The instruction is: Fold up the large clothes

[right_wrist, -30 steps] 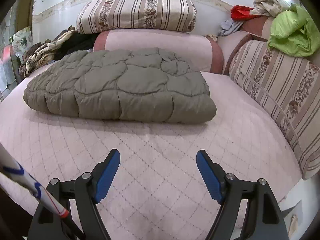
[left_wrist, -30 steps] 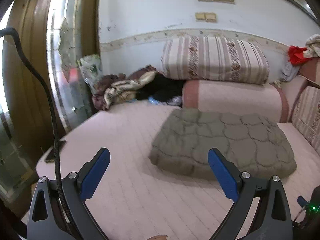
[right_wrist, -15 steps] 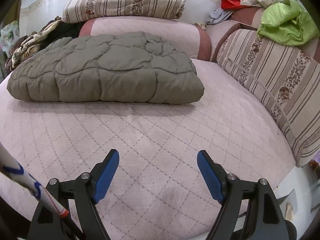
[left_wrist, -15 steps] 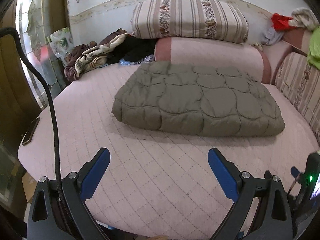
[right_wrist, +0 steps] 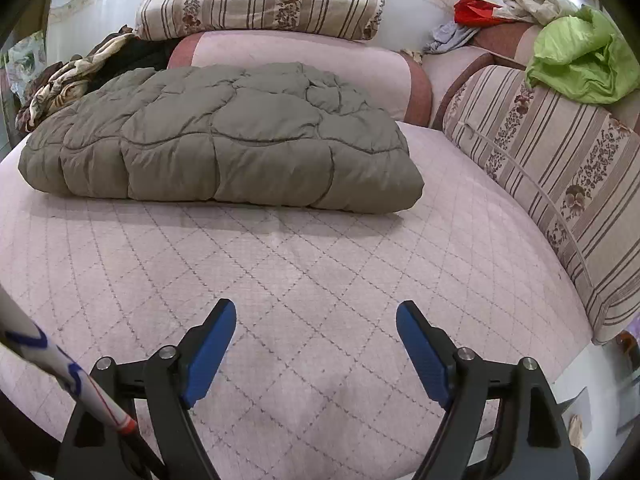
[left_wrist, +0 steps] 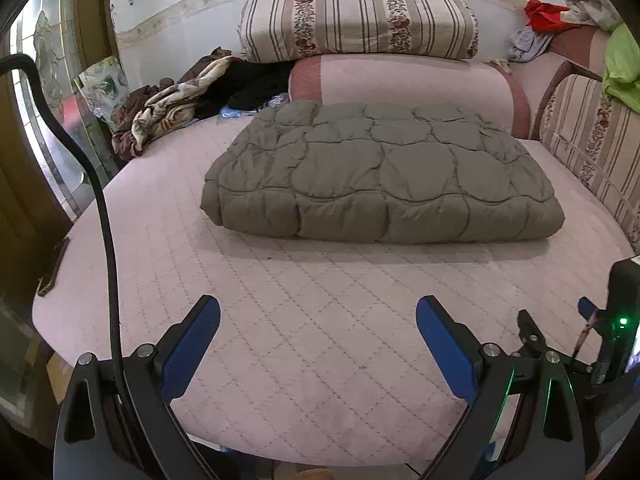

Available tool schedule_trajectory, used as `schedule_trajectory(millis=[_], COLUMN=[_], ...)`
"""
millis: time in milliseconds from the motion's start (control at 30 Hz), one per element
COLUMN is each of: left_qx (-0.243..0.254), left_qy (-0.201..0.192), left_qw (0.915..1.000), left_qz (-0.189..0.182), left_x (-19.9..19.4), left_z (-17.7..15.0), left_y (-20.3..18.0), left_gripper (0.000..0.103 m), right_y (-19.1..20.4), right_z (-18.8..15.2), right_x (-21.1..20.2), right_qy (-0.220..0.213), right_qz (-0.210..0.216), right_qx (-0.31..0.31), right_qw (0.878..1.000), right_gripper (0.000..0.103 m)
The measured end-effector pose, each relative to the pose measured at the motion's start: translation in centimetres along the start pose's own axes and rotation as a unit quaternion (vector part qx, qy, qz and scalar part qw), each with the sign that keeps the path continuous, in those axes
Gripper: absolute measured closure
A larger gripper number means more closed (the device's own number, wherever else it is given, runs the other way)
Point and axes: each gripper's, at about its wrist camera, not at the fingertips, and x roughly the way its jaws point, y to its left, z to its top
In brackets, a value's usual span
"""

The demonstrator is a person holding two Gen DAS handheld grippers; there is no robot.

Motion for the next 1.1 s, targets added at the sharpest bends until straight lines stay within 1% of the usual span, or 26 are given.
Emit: schedule_trajectory(millis=[133,333,733,800,933,1100], left_qx=[0.004,0.005,0.007,0.009,0.011,-0.015], left_qy=[0.006,0.030,0.037,0.026,-0.008,-0.059], left_qw=[1.0000,0.9993,0.9989,0.9994,0.9999,0.9981], left_qz=[-0.007,-0.021,-0.026,-0.020,0.000,0.009], left_x=[0.2,1.1,1.6,1.4,0.7,-1.7], left_z=[-0.1,-0.5,-0.8,-0.9,-0.6,0.4], left_y=[-0.3,-0.8,-1.0,-1.0,-1.0,0.2], left_gripper=[0.005,0.005,0.005,0.005,0.005,0.005], right_y=[0.0,0.3,0.5,0.4,0.1,-0.4], right_z=[0.1,0.1,0.0,0.0,0.1,0.4], right_x=[0.1,0.3,0.8,0.9,1.1,0.8], right_qy=[0.004,0.006,0.012,0.015,0.019,0.013], right_qz=[0.001,0.001,-0.006,-0.008,-0.009,-0.011], right_qx=[0.001,-0.005,-0.006,-0.004,0.004,0.019], right_qw=[1.000,1.000,1.000,1.000,1.000,1.000], right_gripper=[0.017,0.016,0.016,0.016,0.016,0.016])
